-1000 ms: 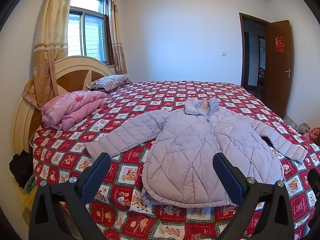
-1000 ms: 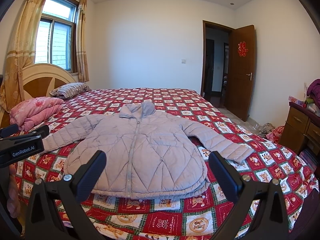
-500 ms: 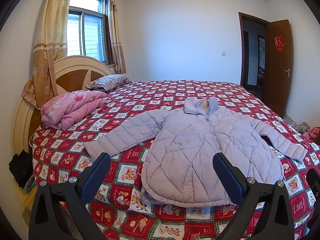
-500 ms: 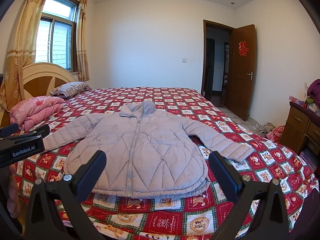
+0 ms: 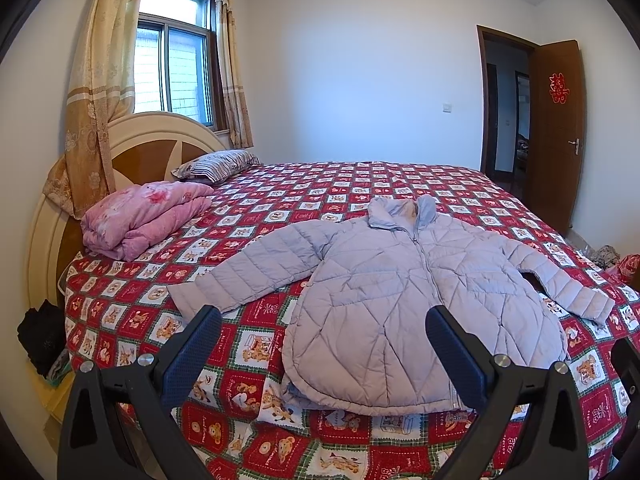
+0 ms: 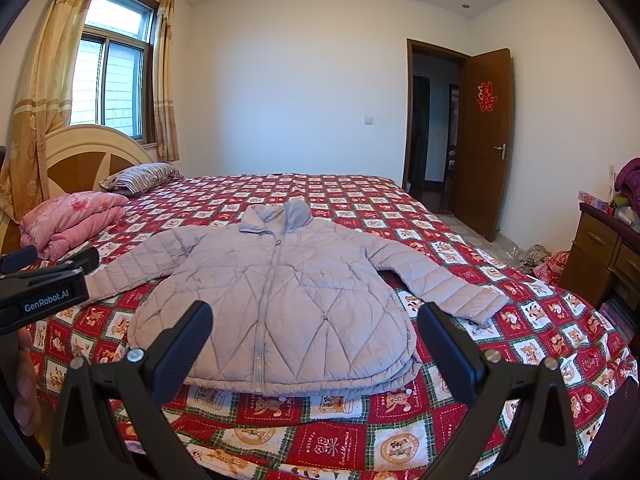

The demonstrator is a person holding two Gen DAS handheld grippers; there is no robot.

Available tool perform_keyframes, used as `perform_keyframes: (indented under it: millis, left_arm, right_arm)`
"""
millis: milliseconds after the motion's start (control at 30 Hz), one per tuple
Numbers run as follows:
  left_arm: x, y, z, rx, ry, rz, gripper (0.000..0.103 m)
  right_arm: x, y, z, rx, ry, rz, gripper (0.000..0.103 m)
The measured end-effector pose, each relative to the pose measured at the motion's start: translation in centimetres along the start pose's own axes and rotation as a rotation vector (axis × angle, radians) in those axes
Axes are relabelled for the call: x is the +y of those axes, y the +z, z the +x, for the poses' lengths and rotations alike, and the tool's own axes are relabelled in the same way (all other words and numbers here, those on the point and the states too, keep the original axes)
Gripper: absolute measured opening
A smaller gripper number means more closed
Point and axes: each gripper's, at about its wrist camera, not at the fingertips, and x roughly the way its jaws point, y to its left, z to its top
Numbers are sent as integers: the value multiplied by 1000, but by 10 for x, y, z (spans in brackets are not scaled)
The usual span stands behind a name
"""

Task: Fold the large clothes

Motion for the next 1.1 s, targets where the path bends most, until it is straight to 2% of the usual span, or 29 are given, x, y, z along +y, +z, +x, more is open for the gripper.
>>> perform_keyframes:
  millis: [367, 600, 867, 1100]
  left_arm:
    - [-2, -2, 3, 12, -6, 3, 102]
    - [0, -6, 19, 38, -2, 7, 102]
    - [-4, -16, 78, 102, 36, 48, 102]
    - [-18, -19, 155, 177, 46, 86, 102]
  right_arm:
    - [1, -3, 0, 5, 2, -1, 103]
    - [4, -11, 11, 27, 7, -4, 103]
    - [-19, -22, 61, 122, -30, 20, 103]
    - [-85, -39, 118, 214, -121, 142, 103]
